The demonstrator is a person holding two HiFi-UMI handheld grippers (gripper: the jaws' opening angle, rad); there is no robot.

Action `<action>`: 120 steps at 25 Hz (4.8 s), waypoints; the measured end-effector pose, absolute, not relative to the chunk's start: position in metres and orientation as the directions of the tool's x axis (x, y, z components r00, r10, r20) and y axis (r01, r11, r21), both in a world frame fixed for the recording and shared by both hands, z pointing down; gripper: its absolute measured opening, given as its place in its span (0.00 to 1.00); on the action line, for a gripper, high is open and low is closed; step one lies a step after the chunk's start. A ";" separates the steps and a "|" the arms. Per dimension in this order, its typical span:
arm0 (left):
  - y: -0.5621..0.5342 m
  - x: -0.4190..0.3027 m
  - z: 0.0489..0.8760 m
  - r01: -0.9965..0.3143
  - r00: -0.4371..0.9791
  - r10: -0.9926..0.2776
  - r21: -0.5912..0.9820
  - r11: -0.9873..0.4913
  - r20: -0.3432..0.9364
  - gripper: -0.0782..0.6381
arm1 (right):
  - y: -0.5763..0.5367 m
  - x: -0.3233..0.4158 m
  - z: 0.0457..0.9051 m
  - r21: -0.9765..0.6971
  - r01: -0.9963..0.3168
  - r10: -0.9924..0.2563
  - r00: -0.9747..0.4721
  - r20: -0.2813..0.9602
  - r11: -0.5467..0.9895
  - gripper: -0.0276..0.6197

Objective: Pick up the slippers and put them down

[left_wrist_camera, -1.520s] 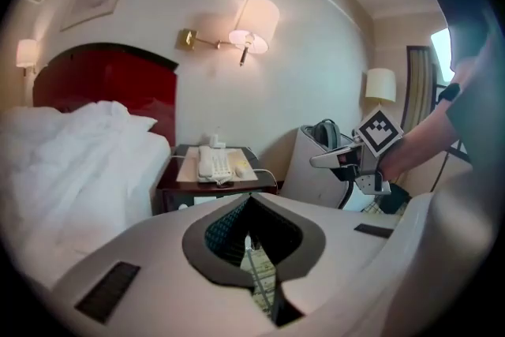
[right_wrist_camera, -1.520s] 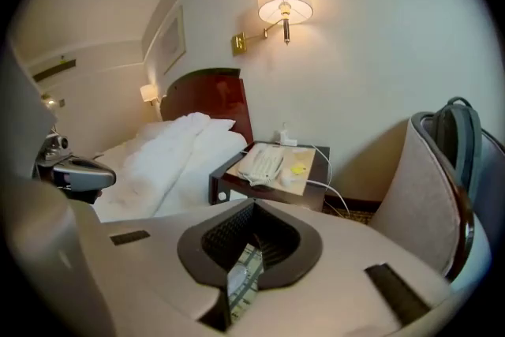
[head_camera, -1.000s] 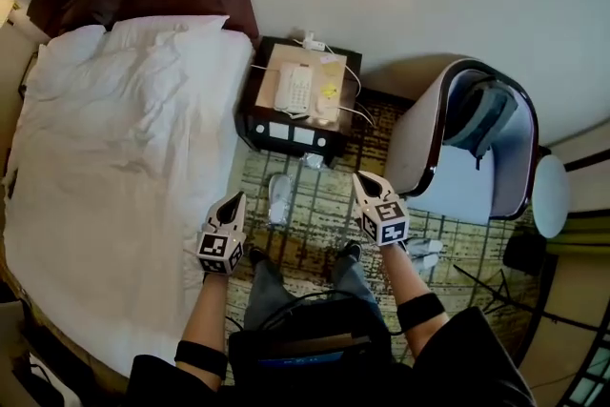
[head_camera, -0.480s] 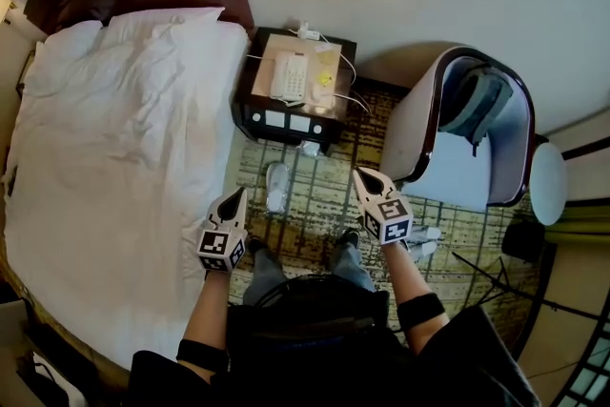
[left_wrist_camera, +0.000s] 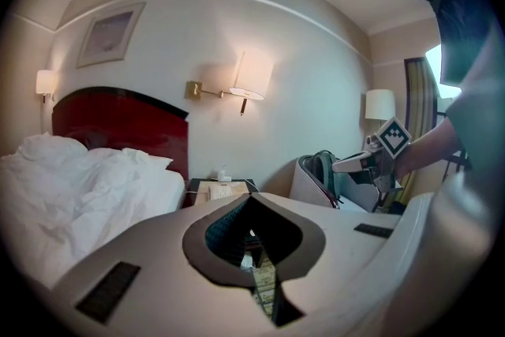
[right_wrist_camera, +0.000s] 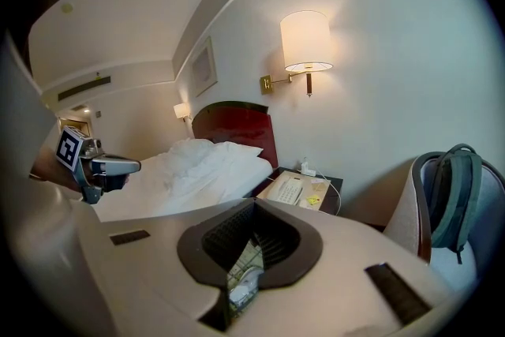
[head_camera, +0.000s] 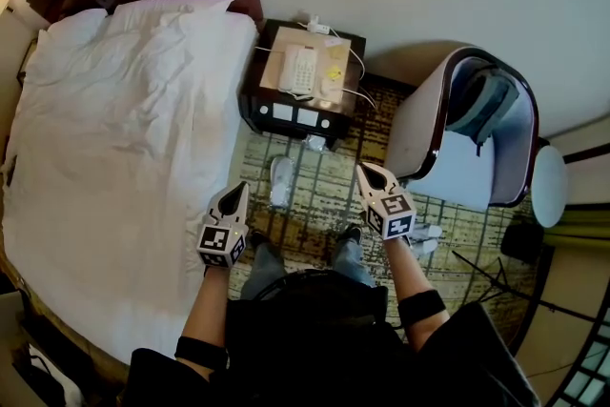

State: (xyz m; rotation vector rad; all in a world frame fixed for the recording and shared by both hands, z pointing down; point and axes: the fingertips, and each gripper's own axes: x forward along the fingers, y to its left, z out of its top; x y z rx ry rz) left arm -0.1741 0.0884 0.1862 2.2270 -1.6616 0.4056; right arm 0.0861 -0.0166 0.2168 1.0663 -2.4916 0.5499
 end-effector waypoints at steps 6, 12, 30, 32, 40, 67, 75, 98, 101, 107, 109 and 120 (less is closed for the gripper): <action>0.085 -0.200 0.183 -0.944 0.326 -0.855 0.090 -0.317 0.403 0.11 | -0.011 0.053 0.211 -0.195 -0.755 -0.615 -0.632 0.471 0.626 0.04; 0.083 -0.219 0.182 -0.889 0.435 -0.805 0.050 -0.455 0.403 0.11 | 0.008 0.024 0.221 -0.212 -0.810 -0.670 -0.576 0.469 0.547 0.04; 0.074 -0.205 0.187 -0.853 0.495 -0.759 0.071 -0.517 0.422 0.11 | 0.038 0.024 0.227 -0.240 -0.828 -0.680 -0.555 0.479 0.507 0.04; 0.074 -0.192 0.185 -0.859 0.488 -0.766 0.076 -0.506 0.418 0.11 | 0.035 0.032 0.223 -0.233 -0.816 -0.669 -0.570 0.478 0.529 0.04; 0.066 -0.134 0.188 -0.885 0.450 -0.790 0.093 -0.455 0.417 0.11 | 0.022 0.076 0.216 -0.226 -0.761 -0.614 -0.632 0.473 0.609 0.04; 0.034 -0.152 0.304 -0.825 0.553 -0.624 0.254 -0.505 0.552 0.15 | 0.009 -0.014 0.304 -0.259 -0.759 -0.567 -0.628 0.534 0.597 0.04; 0.036 -0.162 0.445 -0.828 0.558 -0.546 0.368 -0.424 0.625 0.35 | -0.002 -0.042 0.426 -0.281 -0.768 -0.535 -0.614 0.581 0.575 0.04; 0.063 -0.219 0.969 -0.844 0.532 -0.340 0.519 -0.135 0.776 0.48 | -0.012 -0.140 0.870 -0.266 -0.730 -0.407 -0.601 0.688 0.630 0.04; 0.071 -0.216 1.016 -0.832 0.551 -0.310 0.537 -0.139 0.775 0.51 | -0.011 -0.144 0.913 -0.266 -0.733 -0.402 -0.597 0.694 0.626 0.04; 0.078 -0.211 1.089 -0.810 0.585 -0.267 0.572 -0.130 0.766 0.55 | -0.012 -0.141 0.981 -0.259 -0.745 -0.410 -0.582 0.702 0.614 0.04; 0.076 -0.207 1.102 -0.798 0.600 -0.259 0.588 -0.133 0.757 0.55 | -0.011 -0.137 0.996 -0.259 -0.753 -0.410 -0.574 0.709 0.605 0.05; 0.065 -0.182 1.115 -0.721 0.688 -0.253 0.678 -0.141 0.680 0.38 | -0.008 -0.127 1.018 -0.265 -0.756 -0.396 -0.567 0.722 0.599 0.04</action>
